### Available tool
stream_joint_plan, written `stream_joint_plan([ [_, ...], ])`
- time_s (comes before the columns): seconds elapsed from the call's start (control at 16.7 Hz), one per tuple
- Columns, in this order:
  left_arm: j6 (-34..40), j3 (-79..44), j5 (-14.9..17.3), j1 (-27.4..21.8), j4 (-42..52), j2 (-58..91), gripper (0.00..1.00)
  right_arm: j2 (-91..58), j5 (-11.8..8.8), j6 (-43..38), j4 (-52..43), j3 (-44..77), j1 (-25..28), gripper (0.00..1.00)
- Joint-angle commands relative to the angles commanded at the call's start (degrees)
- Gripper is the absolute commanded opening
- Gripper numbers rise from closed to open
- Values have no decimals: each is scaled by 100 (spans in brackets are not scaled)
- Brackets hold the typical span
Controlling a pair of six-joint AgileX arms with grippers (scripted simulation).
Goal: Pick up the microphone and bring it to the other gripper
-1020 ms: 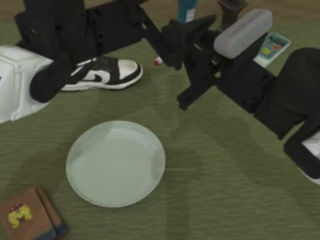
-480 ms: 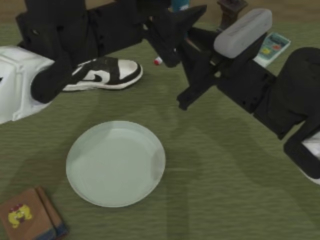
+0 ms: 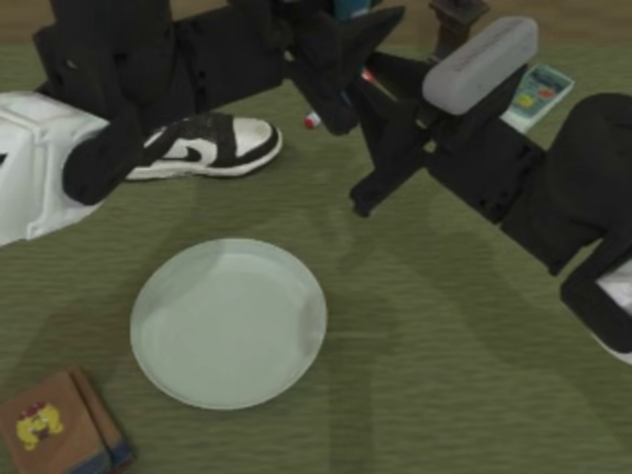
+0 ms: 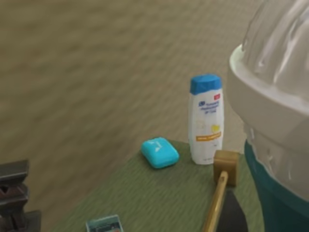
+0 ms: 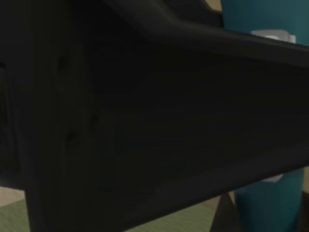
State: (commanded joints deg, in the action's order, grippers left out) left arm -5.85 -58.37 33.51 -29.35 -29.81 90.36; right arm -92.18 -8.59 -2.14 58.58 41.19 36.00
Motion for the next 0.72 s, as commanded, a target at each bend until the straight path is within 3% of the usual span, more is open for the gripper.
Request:
stream_joint_plan([
  [0.24,0,0,0,0,0,0,0,0,0,0,0,0,0,0],
  [0.72,0,0,0,0,0,0,0,0,0,0,0,0,0,60],
])
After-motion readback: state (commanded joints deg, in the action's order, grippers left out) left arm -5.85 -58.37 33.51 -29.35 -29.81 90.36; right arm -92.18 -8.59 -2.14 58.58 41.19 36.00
